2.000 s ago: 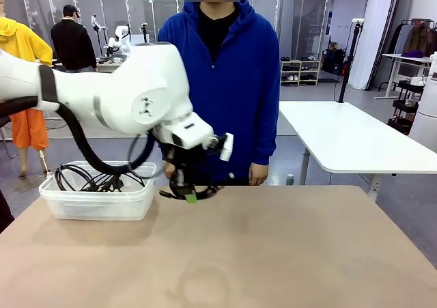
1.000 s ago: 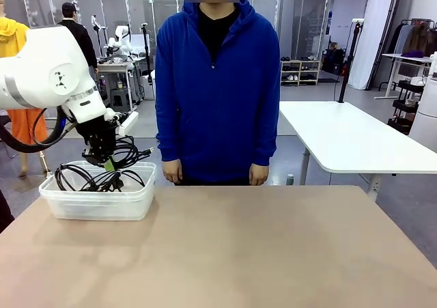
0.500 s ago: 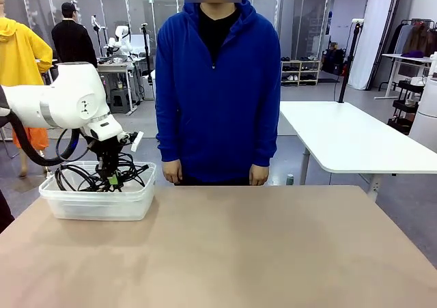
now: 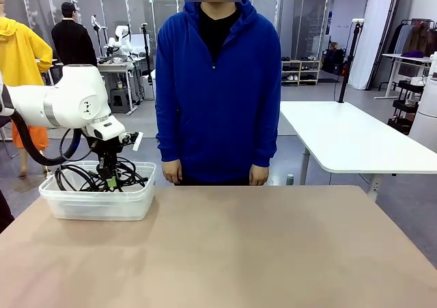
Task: Organize and store the cables.
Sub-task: Place the USB Extension Cable into the Organizing box.
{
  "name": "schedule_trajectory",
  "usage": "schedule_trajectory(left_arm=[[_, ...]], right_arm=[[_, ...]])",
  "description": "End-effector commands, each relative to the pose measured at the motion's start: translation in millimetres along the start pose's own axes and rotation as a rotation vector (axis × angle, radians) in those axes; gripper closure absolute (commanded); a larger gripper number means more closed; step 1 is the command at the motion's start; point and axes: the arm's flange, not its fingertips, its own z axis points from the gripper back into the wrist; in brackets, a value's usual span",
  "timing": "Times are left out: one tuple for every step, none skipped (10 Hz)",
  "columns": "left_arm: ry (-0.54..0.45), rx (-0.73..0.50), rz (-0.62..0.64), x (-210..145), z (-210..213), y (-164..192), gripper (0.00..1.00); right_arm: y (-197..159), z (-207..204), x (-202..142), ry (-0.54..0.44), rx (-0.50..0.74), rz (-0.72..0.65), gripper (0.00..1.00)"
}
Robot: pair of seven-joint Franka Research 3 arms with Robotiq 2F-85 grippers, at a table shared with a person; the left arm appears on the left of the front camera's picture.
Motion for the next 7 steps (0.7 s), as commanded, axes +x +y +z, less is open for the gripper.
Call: schedule_trajectory(left_arm=[[0.006, -0.015, 0.018, 2.9, 5.3, 5.3, 0.52], [0.006, -0.002, 0.019, 2.6, 7.2, 5.8, 0.44], [-0.002, 0.001, 0.020, 2.0, 10.5, 3.0, 0.35], [-0.014, 0.008, 0.018, 3.1, 13.8, 1.5, 0.27], [-0.018, 0.014, 0.009, 5.1, 17.1, -0.9, 0.19], [-0.037, 0.017, 0.000, 8.1, 21.0, -3.3, 0.11], [-0.041, 0.023, -0.007, 9.1, 25.2, -6.7, 0.02]], right_arm=[[-2.6, 0.0, 3.3, -0.014, -0.010, -0.016, 0.00], [-2.6, 0.0, 3.3, -0.014, -0.010, -0.016, 0.00], [-2.6, 0.0, 3.3, -0.014, -0.010, -0.016, 0.00], [-2.6, 0.0, 3.3, -0.014, -0.010, -0.016, 0.00], [-2.6, 0.0, 3.3, -0.014, -0.010, -0.016, 0.00], [-2.6, 0.0, 3.3, -0.014, -0.010, -0.016, 0.00], [-2.6, 0.0, 3.3, -0.014, -0.010, -0.016, 0.00]])
